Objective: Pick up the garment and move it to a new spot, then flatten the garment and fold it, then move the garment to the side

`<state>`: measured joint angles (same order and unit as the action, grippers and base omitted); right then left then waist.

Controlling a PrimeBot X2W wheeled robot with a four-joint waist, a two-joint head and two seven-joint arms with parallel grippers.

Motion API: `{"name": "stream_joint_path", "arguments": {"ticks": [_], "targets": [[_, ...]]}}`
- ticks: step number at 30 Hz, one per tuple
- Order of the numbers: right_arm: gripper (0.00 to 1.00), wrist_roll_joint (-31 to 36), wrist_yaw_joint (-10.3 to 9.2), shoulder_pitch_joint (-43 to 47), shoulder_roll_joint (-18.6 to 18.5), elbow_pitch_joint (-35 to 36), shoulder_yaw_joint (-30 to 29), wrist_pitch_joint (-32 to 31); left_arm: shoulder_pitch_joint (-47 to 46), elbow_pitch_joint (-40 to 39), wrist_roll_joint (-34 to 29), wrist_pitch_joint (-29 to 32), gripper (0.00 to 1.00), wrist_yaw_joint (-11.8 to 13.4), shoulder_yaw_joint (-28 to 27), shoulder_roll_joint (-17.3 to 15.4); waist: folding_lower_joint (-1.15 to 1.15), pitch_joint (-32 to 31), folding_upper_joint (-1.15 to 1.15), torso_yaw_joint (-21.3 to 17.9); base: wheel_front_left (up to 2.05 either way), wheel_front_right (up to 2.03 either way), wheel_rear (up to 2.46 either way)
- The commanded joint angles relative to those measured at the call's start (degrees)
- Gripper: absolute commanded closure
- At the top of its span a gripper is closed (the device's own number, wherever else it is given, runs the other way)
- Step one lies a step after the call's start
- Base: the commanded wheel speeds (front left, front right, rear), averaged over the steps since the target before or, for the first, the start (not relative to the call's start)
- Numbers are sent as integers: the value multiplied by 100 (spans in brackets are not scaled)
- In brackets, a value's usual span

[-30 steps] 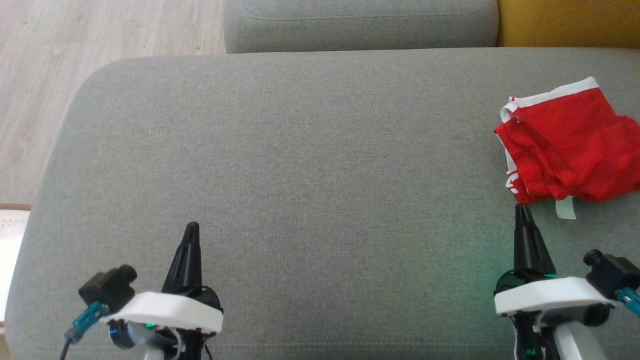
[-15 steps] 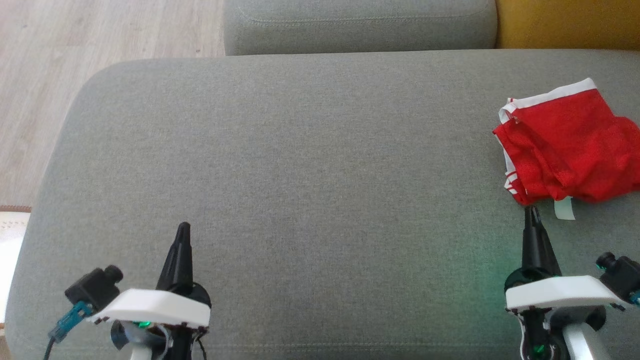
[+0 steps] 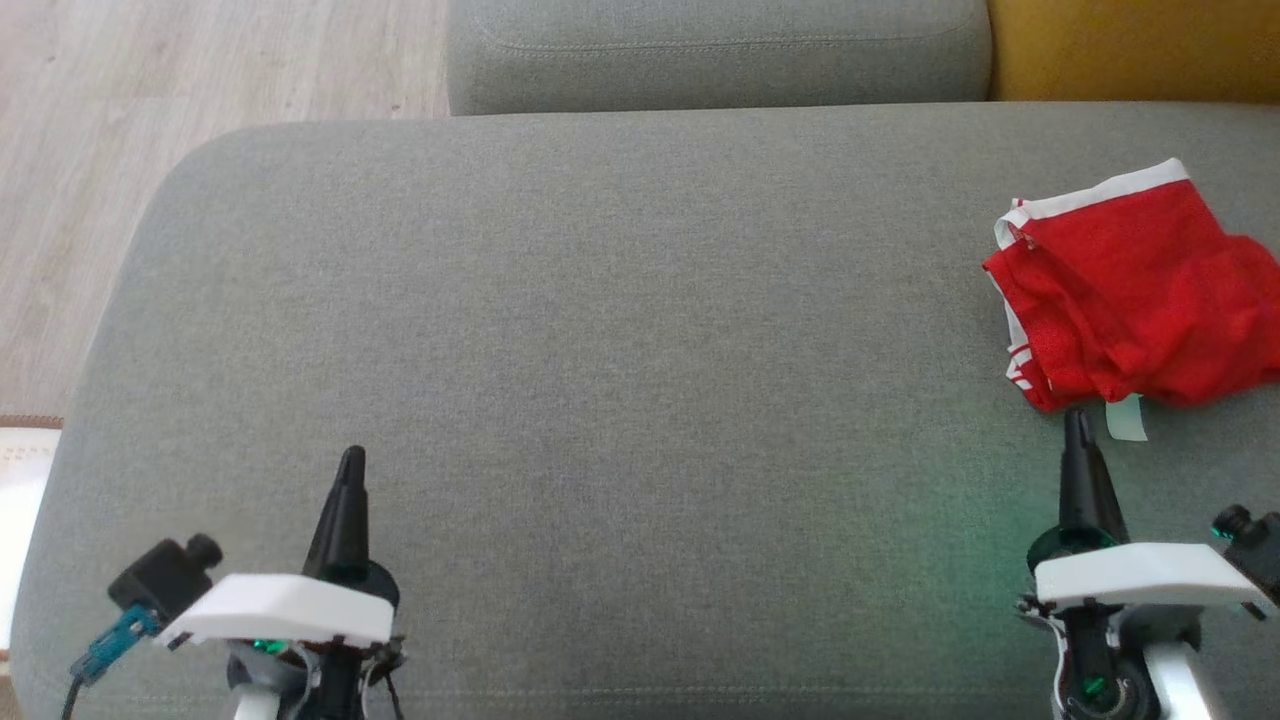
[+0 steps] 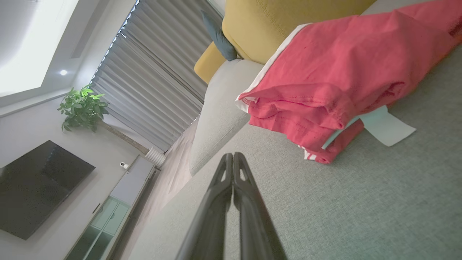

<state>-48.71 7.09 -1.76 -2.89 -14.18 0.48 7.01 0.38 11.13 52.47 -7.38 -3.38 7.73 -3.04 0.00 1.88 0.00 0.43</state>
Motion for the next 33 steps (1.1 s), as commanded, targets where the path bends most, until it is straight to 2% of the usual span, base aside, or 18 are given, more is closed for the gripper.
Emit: {"name": "stream_joint_path", "arguments": {"ticks": [1,33], "targets": [[100,-191,18,-259,-113,157,5,-57,-312,-160,178,49,100,-50,-176,-88,0,-4,0,-1,0,0,0],[100,-2182,28,-335,-130,98,-223,-574,-460,41,2020,570,100,-216,-634,-124,0,-80,0,-20,0,0,0]]}}
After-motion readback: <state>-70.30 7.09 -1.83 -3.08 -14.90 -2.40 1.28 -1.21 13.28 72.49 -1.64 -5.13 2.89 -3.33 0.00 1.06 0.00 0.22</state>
